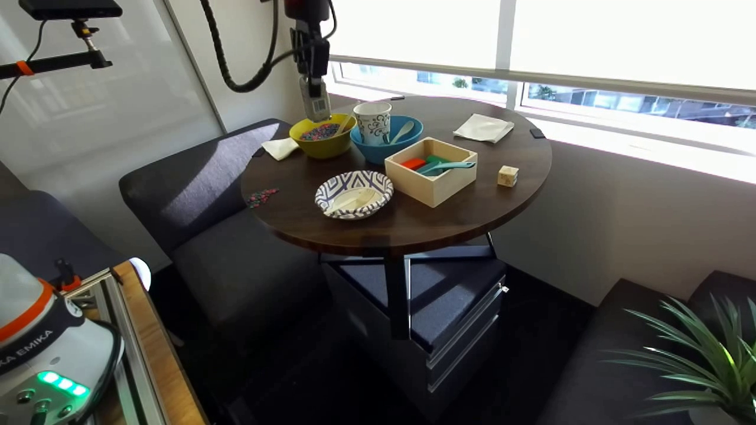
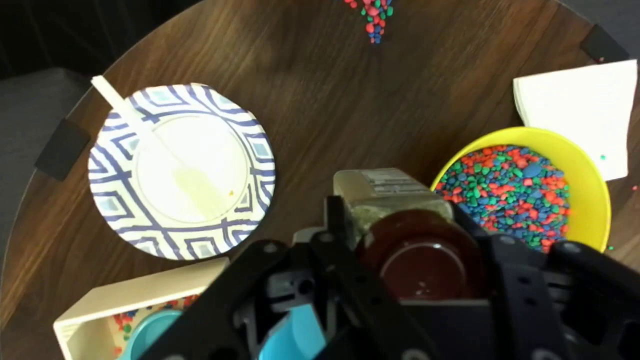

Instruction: Remove the spice bottle from the yellow bowl and put it on the table near the paper plate

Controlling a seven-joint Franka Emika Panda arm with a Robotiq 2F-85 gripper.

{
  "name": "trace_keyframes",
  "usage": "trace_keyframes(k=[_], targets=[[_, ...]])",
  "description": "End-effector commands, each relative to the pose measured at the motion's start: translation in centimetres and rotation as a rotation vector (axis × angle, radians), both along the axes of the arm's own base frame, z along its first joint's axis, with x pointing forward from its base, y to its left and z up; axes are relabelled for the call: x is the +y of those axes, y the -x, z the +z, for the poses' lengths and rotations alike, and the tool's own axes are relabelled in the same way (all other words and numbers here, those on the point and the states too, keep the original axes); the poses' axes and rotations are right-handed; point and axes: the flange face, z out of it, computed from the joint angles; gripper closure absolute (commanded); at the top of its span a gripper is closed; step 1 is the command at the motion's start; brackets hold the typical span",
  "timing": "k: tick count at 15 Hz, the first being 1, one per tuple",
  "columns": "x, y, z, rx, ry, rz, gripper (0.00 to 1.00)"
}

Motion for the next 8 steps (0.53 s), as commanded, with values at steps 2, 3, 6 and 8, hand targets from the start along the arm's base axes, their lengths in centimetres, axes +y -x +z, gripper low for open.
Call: trace_keyframes(k=[2, 3, 6, 8], targets=[[-1.5, 1.3, -5.2, -0.117, -0.103, -0.177, 0.76], [-1.9, 1.6, -6.3, -0.131, -0.083, -0.192, 0.76], [-1.6, 2.2, -8.1, -0.156, -0.012, -0.226, 0.76], [-0.9, 2.5, -8.6, -0.172, 0.022, -0.232, 0.76]])
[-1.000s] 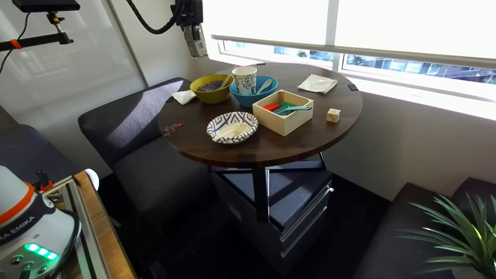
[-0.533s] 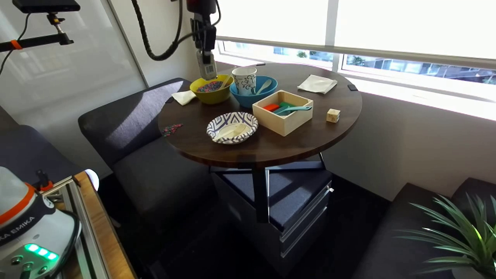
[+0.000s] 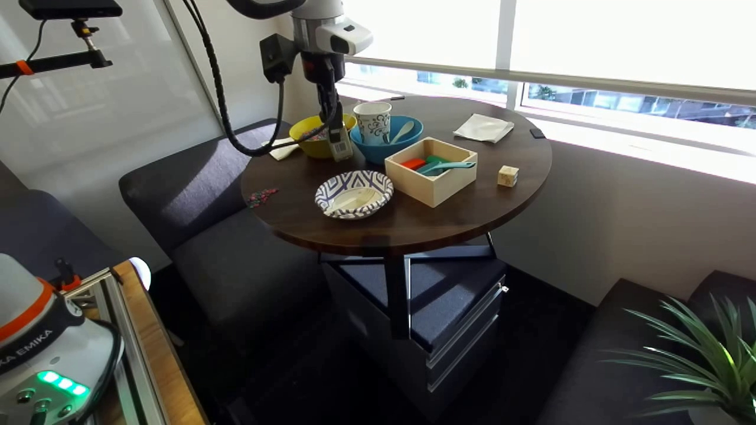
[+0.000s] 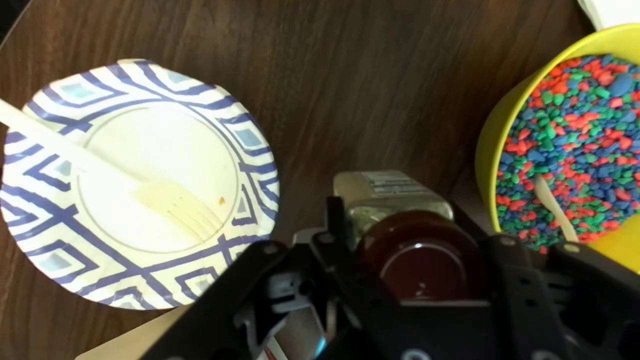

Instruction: Remove the spice bottle from the yellow bowl and put it on the table near the paper plate

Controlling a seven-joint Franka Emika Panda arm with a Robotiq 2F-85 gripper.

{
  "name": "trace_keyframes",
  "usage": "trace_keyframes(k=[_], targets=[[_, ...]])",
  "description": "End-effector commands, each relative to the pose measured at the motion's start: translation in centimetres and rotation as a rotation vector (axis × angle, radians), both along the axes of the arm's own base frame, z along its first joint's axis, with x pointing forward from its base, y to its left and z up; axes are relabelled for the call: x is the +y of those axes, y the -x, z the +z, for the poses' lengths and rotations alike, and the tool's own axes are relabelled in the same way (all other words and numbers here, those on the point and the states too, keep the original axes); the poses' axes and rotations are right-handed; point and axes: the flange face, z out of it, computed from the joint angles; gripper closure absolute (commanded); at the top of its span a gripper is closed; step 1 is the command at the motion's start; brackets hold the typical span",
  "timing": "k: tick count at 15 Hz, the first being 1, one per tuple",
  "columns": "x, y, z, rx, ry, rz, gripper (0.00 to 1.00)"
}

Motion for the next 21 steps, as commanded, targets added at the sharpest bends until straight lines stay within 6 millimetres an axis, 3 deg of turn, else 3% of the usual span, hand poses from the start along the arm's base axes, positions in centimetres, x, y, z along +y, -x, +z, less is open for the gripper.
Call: trace_keyframes(k=[1, 8, 15, 16, 17, 19, 21], targets=[[1.6, 1.5, 0.0, -0.029, 0.064, -0.027, 0.76], [2.8, 1.6, -1.5, 0.043, 0.138, -0.038, 0.76], [2.1, 1.7, -3.2, 0.075, 0.120, -0.048, 0.76], [2.1, 1.7, -3.3, 0.081, 0.116, -0.050, 0.67], [2.1, 1.7, -3.4, 0.085, 0.114, -0.051, 0.26], [2.2, 1.6, -3.1, 0.080, 0.108, -0.051, 0.19], [2.4, 1.7, -2.2, 0.065, 0.113, -0.054, 0.03]])
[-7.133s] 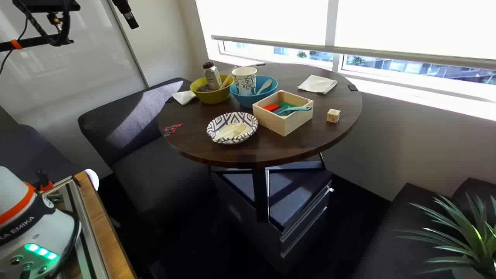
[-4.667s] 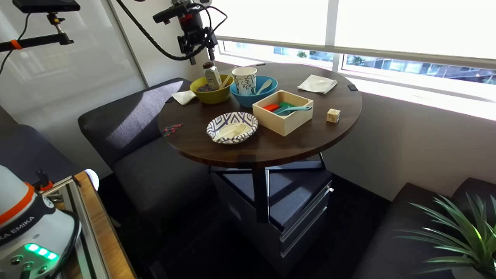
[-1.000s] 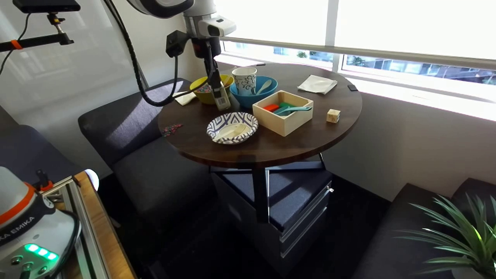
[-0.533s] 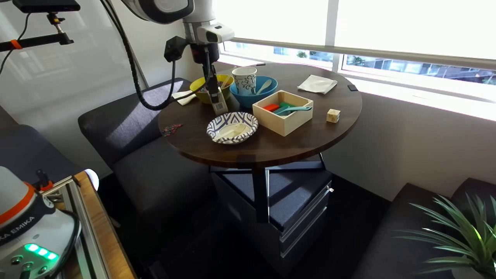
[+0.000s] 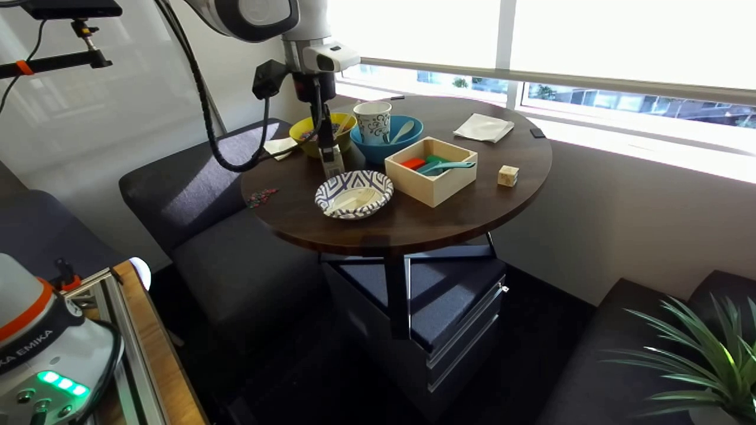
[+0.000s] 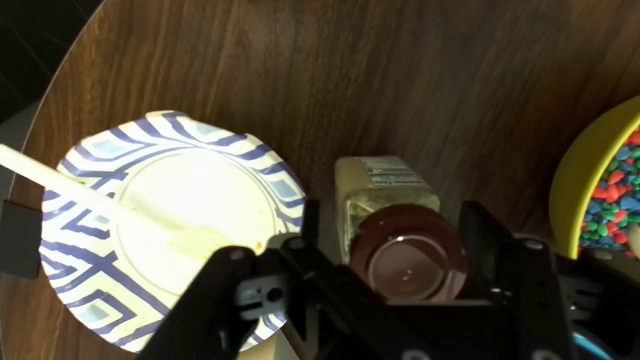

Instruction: Remove the spice bottle from the yellow bowl and put it on the table near the paper plate

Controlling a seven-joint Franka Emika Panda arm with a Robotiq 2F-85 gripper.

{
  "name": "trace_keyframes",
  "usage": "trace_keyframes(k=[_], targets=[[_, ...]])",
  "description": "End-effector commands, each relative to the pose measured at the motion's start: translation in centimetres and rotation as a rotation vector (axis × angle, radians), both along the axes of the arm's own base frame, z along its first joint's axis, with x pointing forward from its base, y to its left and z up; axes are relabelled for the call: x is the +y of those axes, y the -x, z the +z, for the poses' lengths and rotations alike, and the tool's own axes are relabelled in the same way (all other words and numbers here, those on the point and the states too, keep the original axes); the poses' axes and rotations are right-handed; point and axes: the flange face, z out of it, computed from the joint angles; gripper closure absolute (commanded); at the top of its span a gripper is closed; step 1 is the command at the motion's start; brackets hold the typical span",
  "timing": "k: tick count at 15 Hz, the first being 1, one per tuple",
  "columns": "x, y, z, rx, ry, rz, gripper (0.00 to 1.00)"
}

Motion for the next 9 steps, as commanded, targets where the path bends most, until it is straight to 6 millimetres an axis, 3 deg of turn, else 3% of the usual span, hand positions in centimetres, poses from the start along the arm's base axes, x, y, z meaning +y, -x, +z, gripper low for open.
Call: trace_keyframes(k=[1, 8, 9], targets=[[0.5, 0.5, 2.0, -0.014, -0.009, -0.011, 0.00], [-0.4, 2.9, 11.8, -0.260, 0.015, -0.180, 0.00], [-0.5, 1.2, 10.2, -0.204, 0.008, -0.133, 0.00]])
